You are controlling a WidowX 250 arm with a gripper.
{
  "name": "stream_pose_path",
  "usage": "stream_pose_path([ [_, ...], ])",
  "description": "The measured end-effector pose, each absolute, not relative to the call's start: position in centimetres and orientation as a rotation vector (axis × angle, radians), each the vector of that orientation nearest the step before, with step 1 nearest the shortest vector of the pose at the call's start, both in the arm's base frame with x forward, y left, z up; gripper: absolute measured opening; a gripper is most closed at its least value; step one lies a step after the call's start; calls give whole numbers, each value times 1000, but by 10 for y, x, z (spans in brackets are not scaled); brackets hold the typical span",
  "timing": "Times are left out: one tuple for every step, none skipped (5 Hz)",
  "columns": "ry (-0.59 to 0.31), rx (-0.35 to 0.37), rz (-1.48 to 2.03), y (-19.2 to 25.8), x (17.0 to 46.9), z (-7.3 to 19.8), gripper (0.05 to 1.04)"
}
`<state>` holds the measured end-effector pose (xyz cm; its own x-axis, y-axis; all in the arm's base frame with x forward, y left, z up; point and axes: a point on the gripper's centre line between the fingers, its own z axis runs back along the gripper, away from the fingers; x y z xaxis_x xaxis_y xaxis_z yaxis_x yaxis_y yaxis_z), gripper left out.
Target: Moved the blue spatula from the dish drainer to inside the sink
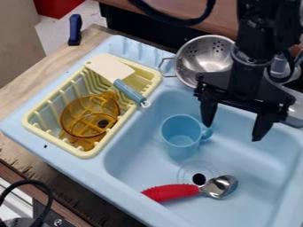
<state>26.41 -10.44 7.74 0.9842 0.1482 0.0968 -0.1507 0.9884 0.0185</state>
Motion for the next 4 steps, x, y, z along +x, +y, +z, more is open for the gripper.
stream_pose_path([
  [-70,36,160,-102,260,70,998],
  [-46,43,269,-89,257,66,998],
  [-44,45,396,-71,258,67,998],
  [-92,22,534,-51,255,82,998],
])
